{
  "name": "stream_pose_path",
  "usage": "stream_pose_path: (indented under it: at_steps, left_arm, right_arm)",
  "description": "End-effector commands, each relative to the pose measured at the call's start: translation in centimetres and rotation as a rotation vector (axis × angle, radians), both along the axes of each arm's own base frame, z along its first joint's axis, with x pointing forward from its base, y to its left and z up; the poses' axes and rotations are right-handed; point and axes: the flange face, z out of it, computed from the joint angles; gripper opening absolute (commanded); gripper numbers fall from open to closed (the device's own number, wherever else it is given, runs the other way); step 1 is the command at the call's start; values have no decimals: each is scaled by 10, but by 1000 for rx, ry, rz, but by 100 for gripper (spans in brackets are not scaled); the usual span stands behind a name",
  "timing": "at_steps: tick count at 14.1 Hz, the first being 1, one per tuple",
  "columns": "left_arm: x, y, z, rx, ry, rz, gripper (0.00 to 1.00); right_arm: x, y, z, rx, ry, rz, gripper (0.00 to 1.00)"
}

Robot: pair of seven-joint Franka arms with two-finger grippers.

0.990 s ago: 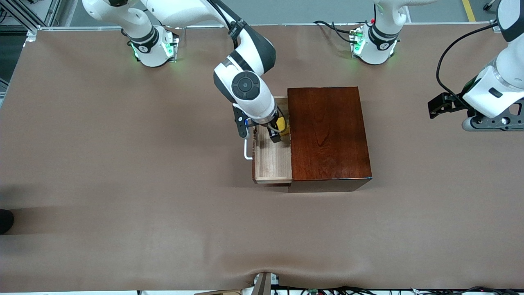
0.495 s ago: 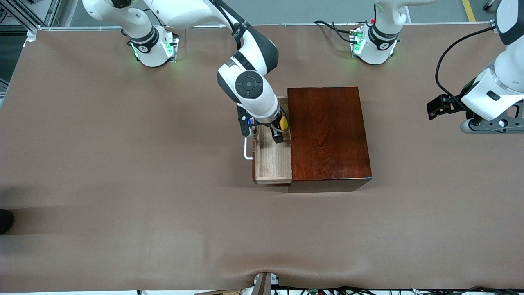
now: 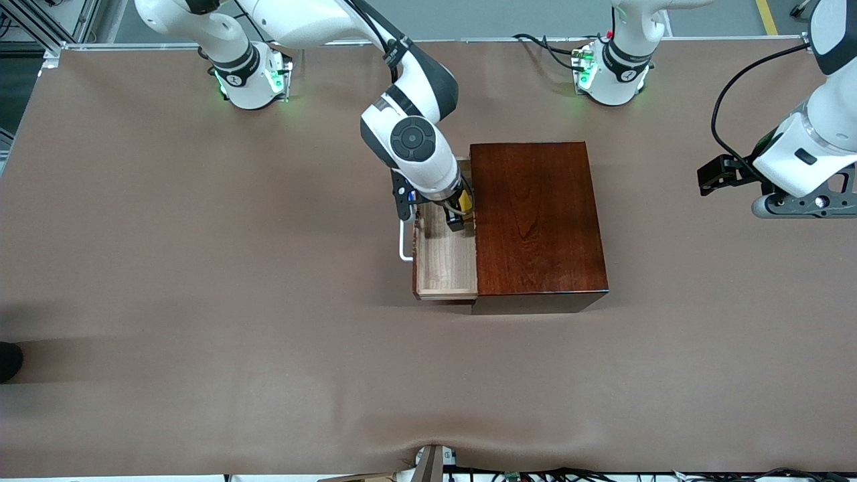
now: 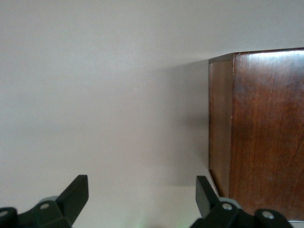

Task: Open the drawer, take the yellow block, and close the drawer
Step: 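Lower the right gripper into the drawer and grasp the yellow block, then lift the yellow block out of the drawer with the right gripper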

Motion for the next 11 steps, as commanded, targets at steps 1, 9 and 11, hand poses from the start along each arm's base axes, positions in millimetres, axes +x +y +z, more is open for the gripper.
stream_pose_path:
  at_steps: [1, 9, 11]
  left_arm:
    - [0, -2, 4, -22, -10, -20, 100]
    - [3, -3, 0, -24, -7, -22, 100]
    - [7, -3, -4, -26, -15, -23, 100]
  right_arm:
    - [2, 0, 1, 2, 0, -42, 21]
    - [12, -6, 15, -1, -16, -82, 0]
    - [15, -7, 21, 4, -24, -85, 0]
